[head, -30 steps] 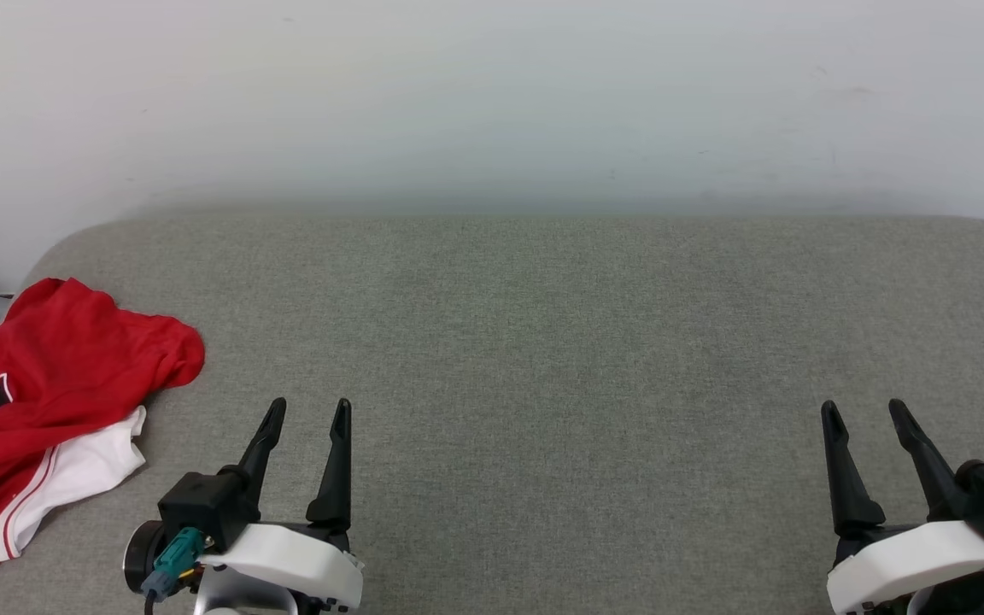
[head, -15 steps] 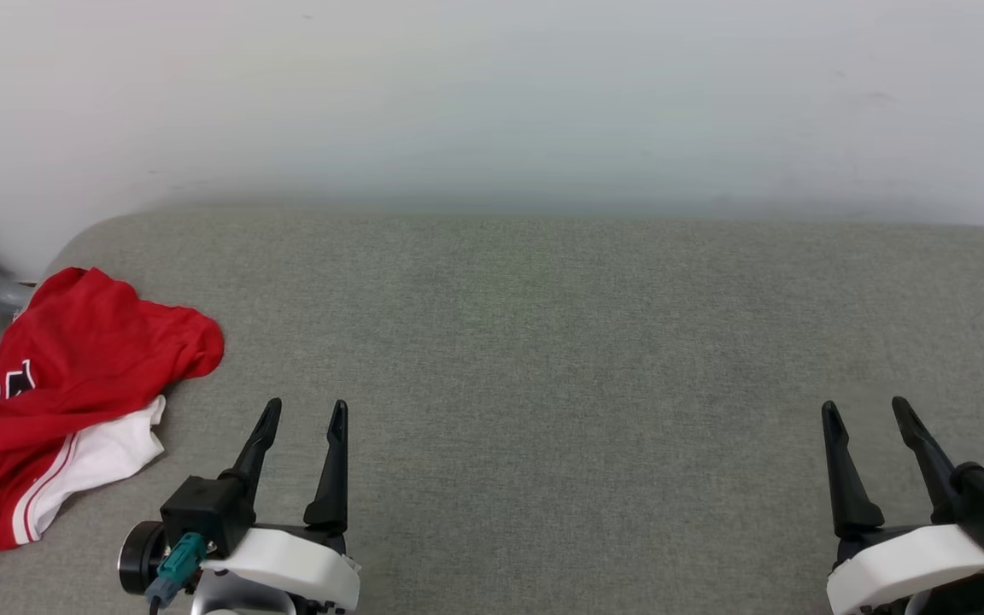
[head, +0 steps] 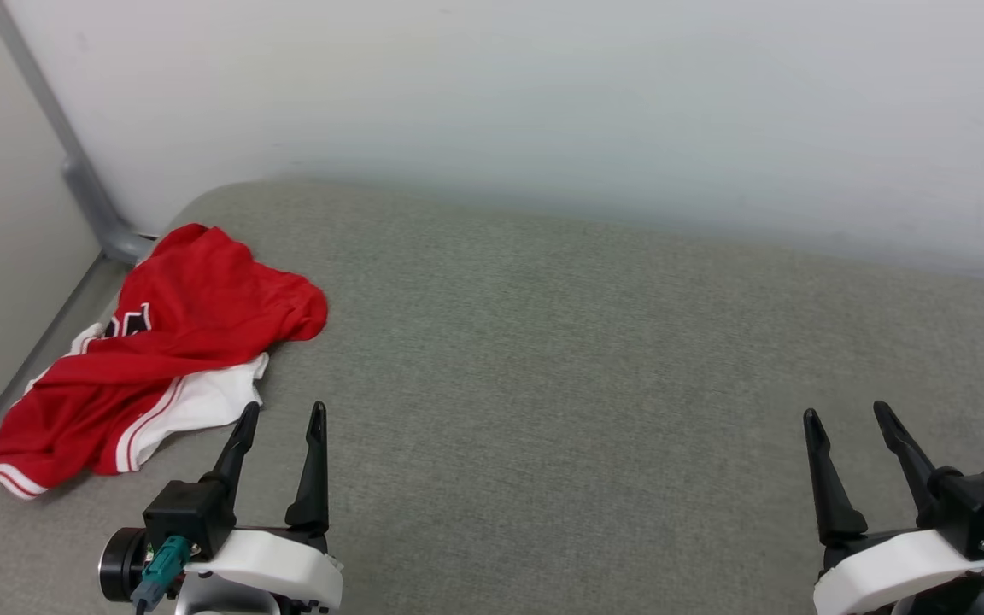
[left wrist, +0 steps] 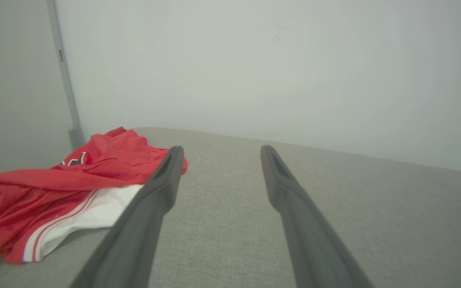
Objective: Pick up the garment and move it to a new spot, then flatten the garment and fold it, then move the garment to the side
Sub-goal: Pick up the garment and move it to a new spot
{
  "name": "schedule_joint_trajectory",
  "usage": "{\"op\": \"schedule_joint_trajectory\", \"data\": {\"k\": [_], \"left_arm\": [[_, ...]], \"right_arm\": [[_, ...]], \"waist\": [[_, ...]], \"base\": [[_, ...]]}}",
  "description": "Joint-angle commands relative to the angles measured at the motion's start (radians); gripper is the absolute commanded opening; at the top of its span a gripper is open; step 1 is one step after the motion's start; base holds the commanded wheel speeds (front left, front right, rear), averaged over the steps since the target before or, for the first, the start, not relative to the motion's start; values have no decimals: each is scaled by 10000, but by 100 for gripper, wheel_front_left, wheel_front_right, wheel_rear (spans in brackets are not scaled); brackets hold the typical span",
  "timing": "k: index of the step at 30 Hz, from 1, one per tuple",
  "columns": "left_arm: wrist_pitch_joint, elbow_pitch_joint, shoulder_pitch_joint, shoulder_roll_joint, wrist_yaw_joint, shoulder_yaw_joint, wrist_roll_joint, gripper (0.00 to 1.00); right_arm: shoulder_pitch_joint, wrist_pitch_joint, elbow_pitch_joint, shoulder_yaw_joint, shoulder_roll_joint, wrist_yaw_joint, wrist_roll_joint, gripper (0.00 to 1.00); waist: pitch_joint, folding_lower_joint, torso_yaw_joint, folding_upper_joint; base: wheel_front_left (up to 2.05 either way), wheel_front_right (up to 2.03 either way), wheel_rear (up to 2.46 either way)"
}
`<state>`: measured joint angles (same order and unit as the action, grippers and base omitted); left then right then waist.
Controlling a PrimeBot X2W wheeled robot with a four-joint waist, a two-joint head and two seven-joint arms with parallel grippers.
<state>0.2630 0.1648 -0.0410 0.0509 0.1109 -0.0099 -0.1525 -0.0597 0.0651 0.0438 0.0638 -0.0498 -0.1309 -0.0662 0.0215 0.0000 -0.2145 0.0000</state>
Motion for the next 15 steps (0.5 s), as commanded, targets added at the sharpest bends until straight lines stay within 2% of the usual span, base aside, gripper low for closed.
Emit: {"op": "schedule_joint_trajectory", "data": {"k": [1,15], "left_arm": [[26,24,-30,-6,-25,54,9,100],[26,251,107,-2,6,502,253,100]], "right_arm": [[15,4,-13,-50,-8,3,9,100],[72,116,-4,-419,-8,3,-77,100]], "waist": [[80,0,-506,0],[200,0,-2409,0]], "base": [[0,0,0],[0,0,0]]}}
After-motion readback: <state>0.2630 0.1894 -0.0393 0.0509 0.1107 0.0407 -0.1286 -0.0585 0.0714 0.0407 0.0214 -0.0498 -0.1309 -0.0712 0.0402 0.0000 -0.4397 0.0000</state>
